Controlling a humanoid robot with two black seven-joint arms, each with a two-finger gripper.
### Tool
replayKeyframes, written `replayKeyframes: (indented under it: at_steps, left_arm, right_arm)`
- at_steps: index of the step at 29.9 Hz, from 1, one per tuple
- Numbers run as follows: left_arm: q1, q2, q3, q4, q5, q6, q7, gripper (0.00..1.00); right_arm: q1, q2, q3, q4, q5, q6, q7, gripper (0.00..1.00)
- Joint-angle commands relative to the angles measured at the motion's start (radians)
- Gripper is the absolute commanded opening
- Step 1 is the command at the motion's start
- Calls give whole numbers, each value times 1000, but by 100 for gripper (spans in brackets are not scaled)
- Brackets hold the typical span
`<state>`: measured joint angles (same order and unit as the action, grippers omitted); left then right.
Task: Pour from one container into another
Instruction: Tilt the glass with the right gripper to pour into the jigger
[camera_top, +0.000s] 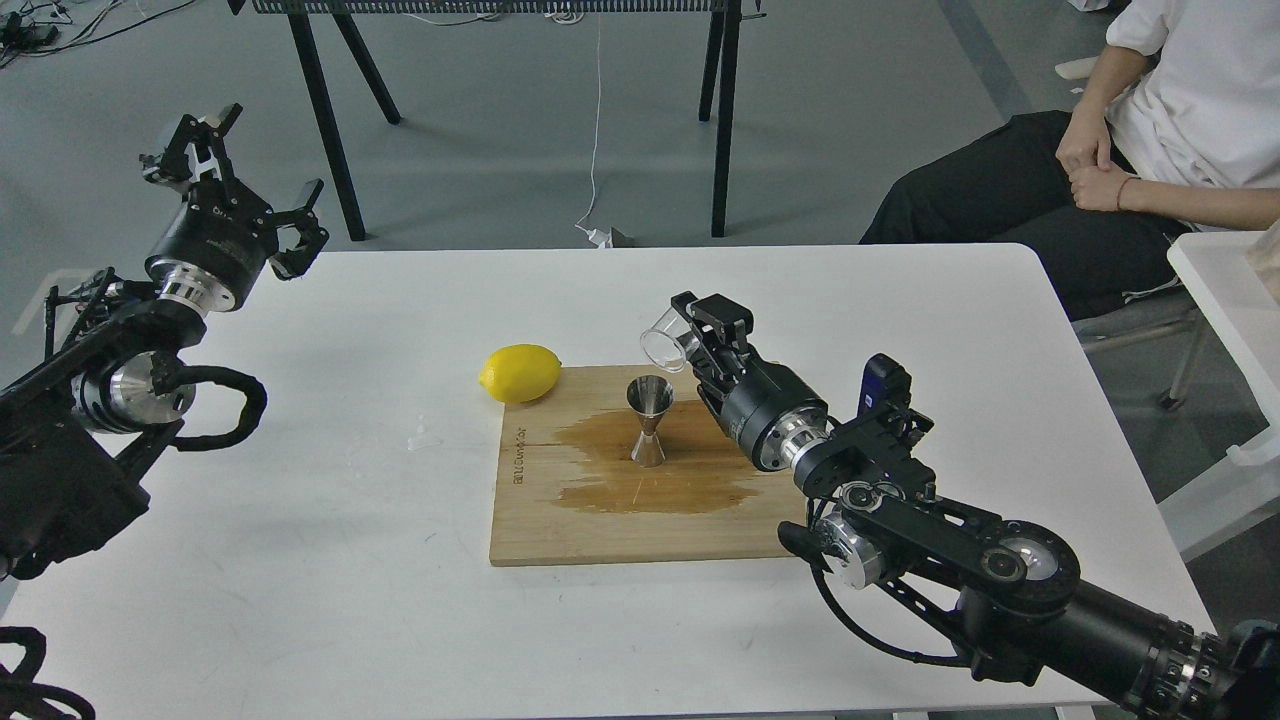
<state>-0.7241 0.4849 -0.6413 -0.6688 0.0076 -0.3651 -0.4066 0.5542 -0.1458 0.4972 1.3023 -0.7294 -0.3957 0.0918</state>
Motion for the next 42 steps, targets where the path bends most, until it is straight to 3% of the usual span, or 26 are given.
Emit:
replayKeyframes:
  at_steps: [1, 42]
  left_arm:
    - [0, 0, 0, 0, 0, 0, 0, 99]
    - [2, -8, 0, 29, 0, -9, -1, 99]
  right_arm:
    - [9, 0, -38, -2, -5, -6, 3, 34]
    - [96, 25, -160, -101, -171, -60, 26, 34]
